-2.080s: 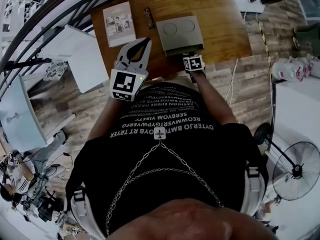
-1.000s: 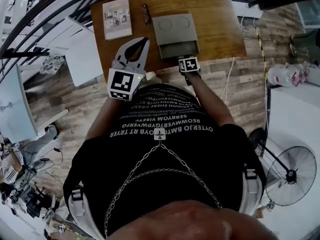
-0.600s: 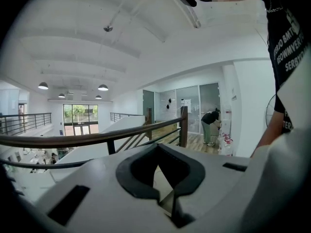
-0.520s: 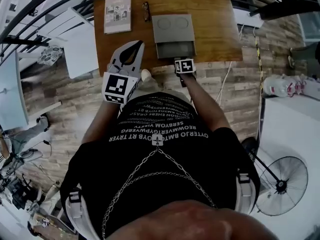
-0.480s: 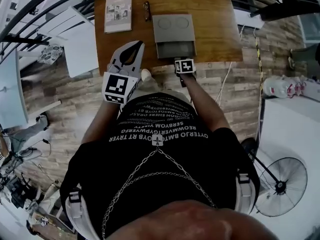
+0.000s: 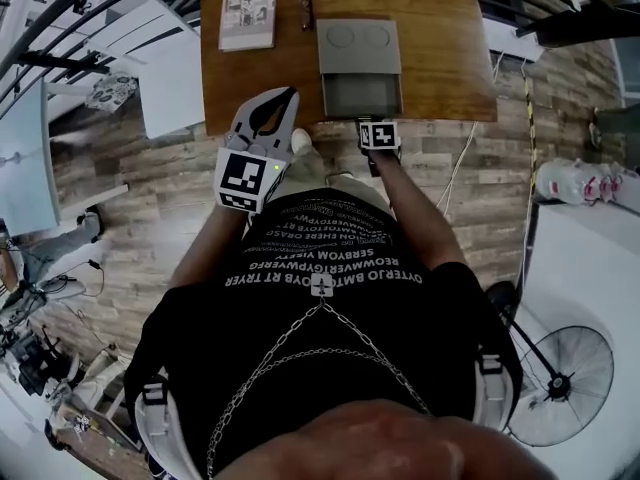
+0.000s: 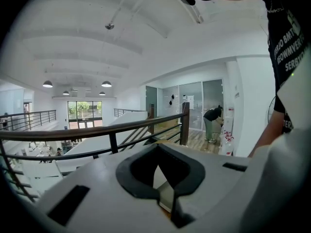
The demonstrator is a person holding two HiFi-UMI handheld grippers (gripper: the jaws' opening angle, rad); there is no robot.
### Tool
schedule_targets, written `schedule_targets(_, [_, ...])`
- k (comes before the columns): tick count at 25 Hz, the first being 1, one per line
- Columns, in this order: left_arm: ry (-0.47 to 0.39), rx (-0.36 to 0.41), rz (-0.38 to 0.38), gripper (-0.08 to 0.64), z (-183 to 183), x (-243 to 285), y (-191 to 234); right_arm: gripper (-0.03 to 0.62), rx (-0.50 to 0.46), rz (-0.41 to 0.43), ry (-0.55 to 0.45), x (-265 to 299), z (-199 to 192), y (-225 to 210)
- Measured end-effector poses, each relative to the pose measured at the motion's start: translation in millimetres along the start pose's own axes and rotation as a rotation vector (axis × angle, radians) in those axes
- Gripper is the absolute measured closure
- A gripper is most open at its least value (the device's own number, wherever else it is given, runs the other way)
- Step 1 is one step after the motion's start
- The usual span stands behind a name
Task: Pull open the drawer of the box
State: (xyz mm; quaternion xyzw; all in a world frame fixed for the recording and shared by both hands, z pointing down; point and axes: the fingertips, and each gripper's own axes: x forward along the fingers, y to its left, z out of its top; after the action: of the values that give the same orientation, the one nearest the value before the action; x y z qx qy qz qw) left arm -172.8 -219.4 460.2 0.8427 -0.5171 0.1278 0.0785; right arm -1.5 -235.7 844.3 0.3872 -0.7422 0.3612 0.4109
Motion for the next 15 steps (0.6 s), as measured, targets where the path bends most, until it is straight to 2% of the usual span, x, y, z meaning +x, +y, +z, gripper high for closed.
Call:
schedule_targets(10, [0.028,0.028,-0.025,0.555,-3,8,-18,0.413,-0.017,0.006,-0.018,1,-17,-9])
schedule_targets(12, [0.026,0.037,-0.034,0.555,-2,12,-21,0.387,-0.015,0.003,-0.046,-8,-14,-12])
schedule_targets(15, [0.020,0.038,-0.038,0.555,3,16,-22,0.380,0.008,0.007,-0.109,-29,-7,-16])
